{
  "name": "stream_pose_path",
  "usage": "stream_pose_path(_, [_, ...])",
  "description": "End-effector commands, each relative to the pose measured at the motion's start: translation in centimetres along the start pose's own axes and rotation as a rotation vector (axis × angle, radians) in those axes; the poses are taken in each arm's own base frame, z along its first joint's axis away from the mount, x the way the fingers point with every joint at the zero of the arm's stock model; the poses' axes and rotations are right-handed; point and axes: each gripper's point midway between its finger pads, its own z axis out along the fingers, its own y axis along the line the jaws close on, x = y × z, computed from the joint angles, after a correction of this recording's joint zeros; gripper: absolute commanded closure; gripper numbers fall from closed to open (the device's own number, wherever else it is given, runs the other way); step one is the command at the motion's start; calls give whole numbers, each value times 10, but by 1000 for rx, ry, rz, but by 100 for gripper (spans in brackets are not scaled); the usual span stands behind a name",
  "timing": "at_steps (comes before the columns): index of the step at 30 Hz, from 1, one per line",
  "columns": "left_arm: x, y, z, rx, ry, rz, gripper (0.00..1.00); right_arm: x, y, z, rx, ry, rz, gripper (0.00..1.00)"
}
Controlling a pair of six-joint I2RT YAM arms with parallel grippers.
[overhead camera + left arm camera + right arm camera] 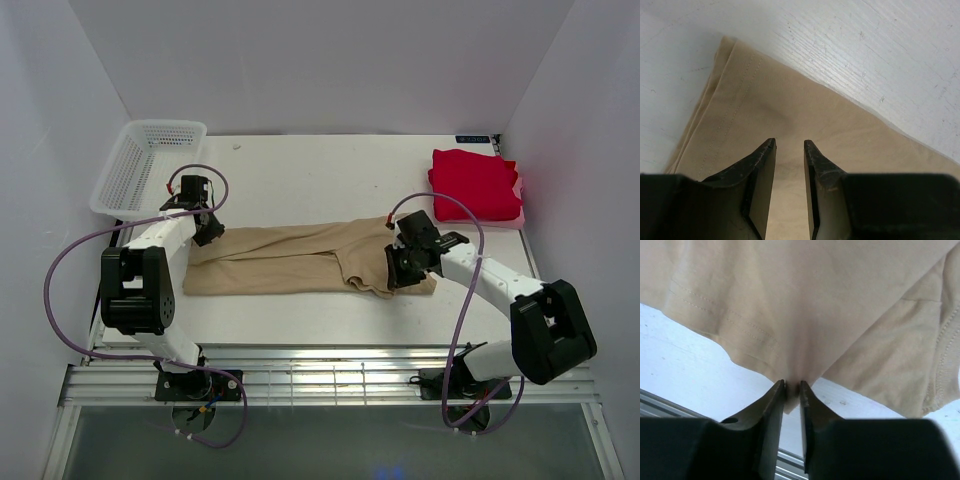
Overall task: Fold and stack the t-shirts
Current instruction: Fold the tshirt
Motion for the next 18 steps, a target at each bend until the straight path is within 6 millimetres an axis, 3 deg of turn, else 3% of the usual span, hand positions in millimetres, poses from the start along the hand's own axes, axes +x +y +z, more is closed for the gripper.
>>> stream_pose_path(1, [-6,2,-6,1,-25,2,60,15,-8,-2,51,45,22,73])
stream_pose_path(2, [-6,2,-6,0,-24,9,60,12,-11,-4,66,30,25,58])
stream_pose_path(4, [-6,2,-7,4,-29,21,60,-3,-8,-11,72,-18,31,44])
stream_pose_path(7, [-10,-2,-15,35,-70,60,64,-36,-4,-27,82,-125,34,39])
stream_pose_path(9, [-12,-3,-25,52,-106,102,69,-52,-8,-31,117,-174,34,46])
stream_pose_path(12, [-7,-14,-39,77,-165,165,77,-70,-7,-28,121,-202,26,64])
stream_pose_path(13, [-5,-16,-42,82,-174,174,83,-69,-9,-19,128,-173,26,78])
stream_pose_path(14, [-3,-13,-42,67,-182,181,100,-68,-9,-14,129,-158,24,83])
stream_pose_path(15, [0,-13,-42,60,-183,187,100,-66,-11,-9,136,-137,24,90])
stream_pose_path(18, [15,-8,-37,28,-157,205,100,-59,-15,12,147,-61,29,92])
